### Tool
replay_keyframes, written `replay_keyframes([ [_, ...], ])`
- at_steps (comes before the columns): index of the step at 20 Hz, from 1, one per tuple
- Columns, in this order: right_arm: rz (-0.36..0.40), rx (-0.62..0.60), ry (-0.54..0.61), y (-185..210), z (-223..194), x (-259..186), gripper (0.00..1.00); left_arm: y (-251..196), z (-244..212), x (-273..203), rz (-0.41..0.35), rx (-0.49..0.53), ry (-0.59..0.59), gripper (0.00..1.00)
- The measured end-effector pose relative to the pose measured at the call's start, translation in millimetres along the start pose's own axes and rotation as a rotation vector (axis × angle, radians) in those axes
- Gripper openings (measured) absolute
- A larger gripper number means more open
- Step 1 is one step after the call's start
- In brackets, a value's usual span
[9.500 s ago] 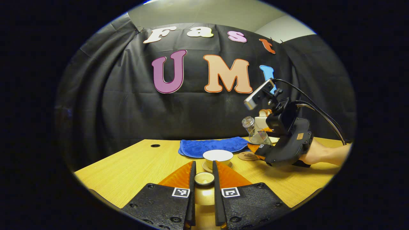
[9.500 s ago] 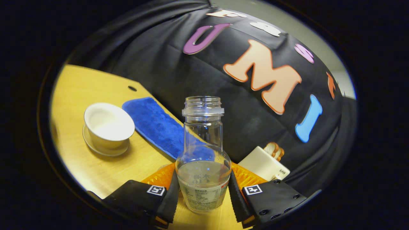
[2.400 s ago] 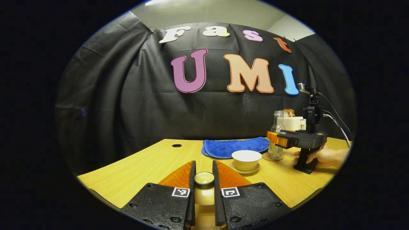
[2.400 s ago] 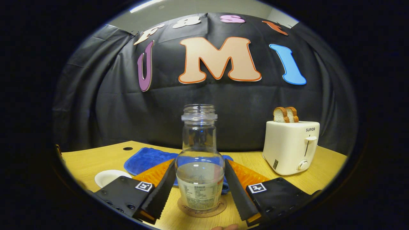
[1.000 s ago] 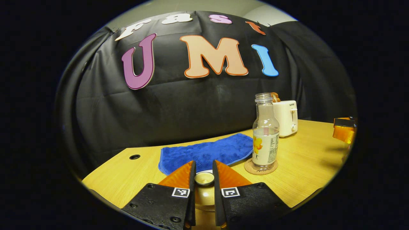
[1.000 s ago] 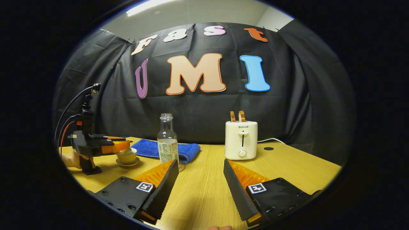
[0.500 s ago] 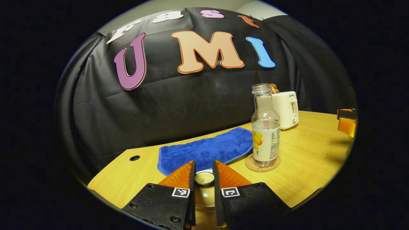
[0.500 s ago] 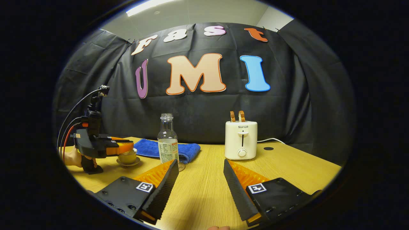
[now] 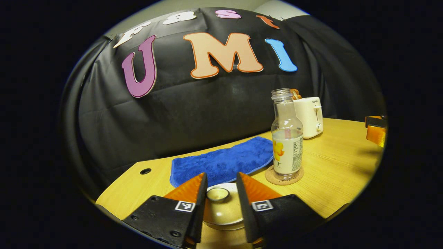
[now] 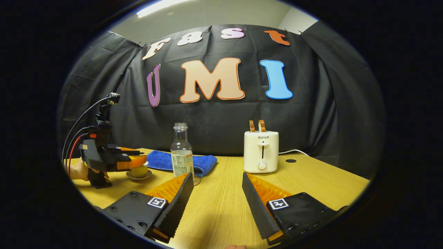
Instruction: Open the teacup lid with one hand, grasp the water bottle and pour water into the teacup with the other hand; after pouring, place the water bottle on the coaster and then close the teacup lid.
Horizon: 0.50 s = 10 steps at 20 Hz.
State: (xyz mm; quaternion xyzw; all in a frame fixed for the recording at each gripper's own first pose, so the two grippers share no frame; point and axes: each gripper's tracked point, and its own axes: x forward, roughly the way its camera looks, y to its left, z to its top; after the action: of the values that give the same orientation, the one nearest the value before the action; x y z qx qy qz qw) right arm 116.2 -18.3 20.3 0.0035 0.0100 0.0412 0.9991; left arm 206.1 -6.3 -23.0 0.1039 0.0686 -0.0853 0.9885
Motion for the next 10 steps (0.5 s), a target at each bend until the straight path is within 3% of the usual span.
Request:
replay_keyframes([
  [7, -0.005, -0.001, -0.001, -0.4, -0.2, -0.3, 0.91, 3.7, 4.5, -2.1, 0.005, -0.024, -0.031, 0.76],
  [10, -0.005, -0.001, -0.002, -0.4, -0.1, -0.3, 0.91, 5.2, 4.5, -4.0, 0.009, -0.031, -0.037, 0.77],
])
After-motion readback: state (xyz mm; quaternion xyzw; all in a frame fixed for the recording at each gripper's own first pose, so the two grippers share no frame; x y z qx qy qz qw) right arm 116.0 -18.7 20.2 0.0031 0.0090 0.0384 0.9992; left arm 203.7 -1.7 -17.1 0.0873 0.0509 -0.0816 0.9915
